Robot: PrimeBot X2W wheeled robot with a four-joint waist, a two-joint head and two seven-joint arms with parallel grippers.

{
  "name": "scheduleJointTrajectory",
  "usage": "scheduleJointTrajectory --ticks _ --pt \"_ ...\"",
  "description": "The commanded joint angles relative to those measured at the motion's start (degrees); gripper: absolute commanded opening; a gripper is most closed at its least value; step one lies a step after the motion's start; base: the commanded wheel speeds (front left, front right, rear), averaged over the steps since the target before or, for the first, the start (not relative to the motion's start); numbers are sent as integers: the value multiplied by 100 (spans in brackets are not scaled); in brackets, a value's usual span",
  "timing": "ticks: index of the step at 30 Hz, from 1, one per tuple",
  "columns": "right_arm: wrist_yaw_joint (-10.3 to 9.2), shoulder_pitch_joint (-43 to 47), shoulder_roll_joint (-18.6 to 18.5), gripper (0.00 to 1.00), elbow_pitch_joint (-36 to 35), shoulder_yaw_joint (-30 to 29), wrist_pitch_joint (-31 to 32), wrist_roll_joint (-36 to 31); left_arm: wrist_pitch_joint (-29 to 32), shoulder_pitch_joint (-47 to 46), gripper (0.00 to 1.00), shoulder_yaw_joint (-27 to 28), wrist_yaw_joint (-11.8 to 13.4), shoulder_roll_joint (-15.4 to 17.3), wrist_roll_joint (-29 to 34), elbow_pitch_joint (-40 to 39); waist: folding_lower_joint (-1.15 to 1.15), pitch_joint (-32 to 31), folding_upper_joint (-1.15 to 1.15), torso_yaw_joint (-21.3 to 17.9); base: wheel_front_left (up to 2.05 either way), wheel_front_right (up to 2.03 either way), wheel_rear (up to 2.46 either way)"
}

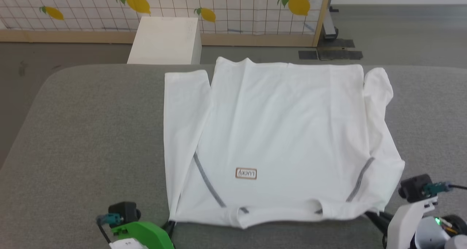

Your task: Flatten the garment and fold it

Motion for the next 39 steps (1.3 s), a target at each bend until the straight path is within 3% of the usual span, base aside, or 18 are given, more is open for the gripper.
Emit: scheduleJointTrajectory --ticks 1,9,16,20,21,22,23,30,39 --pt "-11 194 32 0 -74 -84 226 -33 217 169 0 -72 165 160 93 24 1 -67 51 -10 0 0 0" --pt "-11 733 121 0 -509 -315 1156 -505 1586 720 0 -458 844 486 152 -153 1 -168 51 -38 0 0 0" --pt "-11 923 134 0 -607 -295 1739 -748 2339 940 0 -667 1059 522 -11 -296 1 -177 51 -19 0 0 0" --pt "-11 959 194 0 -600 -301 1884 -805 2362 917 0 -596 1060 474 -129 -425 1 -190 51 -12 0 0 0" --pt "-11 957 220 8 -606 -310 1864 -803 2347 909 29 -559 1057 444 -178 -453 1 -199 51 -13 0 0 0" --pt "-11 954 239 100 -612 -309 1841 -812 2368 896 47 -560 1058 457 -180 -476 1 -211 51 -15 0 0 0" --pt "-11 946 255 100 -624 -308 1838 -815 2362 872 100 -528 1063 457 -202 -515 1 -224 51 -21 0 0 0" --pt "-11 942 309 100 -947 -558 1870 -615 2568 731 100 -367 1103 622 -331 -960 1 -374 51 -79 0 0 0" --pt "-11 993 316 100 -1915 -1650 2516 -48 2654 500 100 261 1353 851 -607 -2016 1 -447 51 -174 0 0 0"
